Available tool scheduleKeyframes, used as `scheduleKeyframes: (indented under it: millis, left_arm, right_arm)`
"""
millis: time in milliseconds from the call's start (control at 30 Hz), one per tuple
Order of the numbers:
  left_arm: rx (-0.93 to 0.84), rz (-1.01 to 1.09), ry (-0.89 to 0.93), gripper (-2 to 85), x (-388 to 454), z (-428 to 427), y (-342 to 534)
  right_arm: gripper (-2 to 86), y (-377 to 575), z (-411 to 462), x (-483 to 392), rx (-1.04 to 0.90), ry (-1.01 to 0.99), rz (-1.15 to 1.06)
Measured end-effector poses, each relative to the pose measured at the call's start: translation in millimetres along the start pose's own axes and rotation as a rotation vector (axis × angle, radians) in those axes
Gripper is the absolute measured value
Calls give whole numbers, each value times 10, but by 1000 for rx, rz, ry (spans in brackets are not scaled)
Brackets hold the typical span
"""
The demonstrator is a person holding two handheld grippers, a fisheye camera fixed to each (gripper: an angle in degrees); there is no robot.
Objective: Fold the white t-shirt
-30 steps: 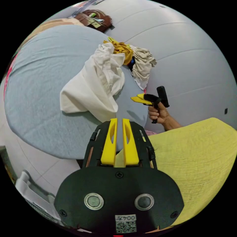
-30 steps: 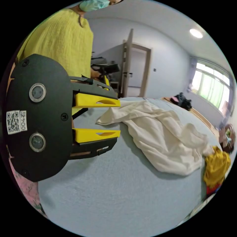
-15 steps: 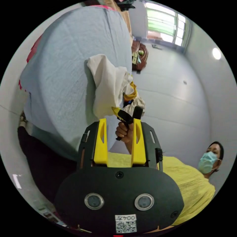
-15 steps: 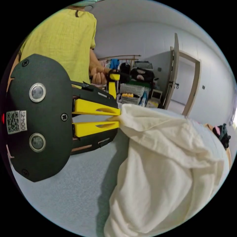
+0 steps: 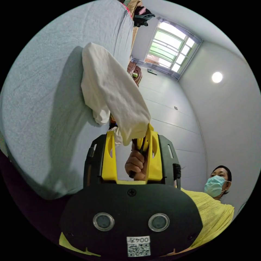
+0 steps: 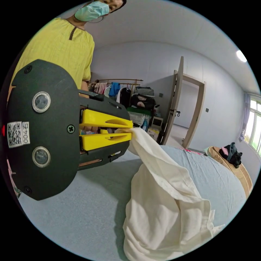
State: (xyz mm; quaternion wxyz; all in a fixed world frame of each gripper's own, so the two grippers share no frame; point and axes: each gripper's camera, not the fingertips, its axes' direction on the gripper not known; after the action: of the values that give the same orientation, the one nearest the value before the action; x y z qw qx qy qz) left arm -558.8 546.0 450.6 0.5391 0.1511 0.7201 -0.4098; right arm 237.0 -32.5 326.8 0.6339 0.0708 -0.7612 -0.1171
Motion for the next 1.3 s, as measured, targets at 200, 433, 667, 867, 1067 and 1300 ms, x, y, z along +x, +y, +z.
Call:
scheduleKeyframes:
  millis: [200, 433, 667, 867, 1067, 1300]
  left_arm:
    - [11, 110, -36, 38, 382, -351, 24]
    - [0, 187, -186, 25, 960, -1006, 128]
    - [-12, 135, -196, 23, 1087, -1322, 246]
    - [-67, 122, -244, 24, 1299, -1463, 292]
    - [-109, 135, -310, 25, 1592, -1640, 345]
    - [6, 242, -283, 28, 2403, -2062, 184]
  right_arm:
    - [46, -311, -149, 7, 34, -48, -9]
    - [137, -874, -1200, 365, 301, 294, 162]
    - [200, -1689, -1800, 694, 395, 383, 344]
    - [212, -2397, -1619, 711, 287, 481, 390]
    - [168, -2823, -1472, 526, 238, 459, 408]
    - [38, -2893, -1960, -810, 505, 539, 139]
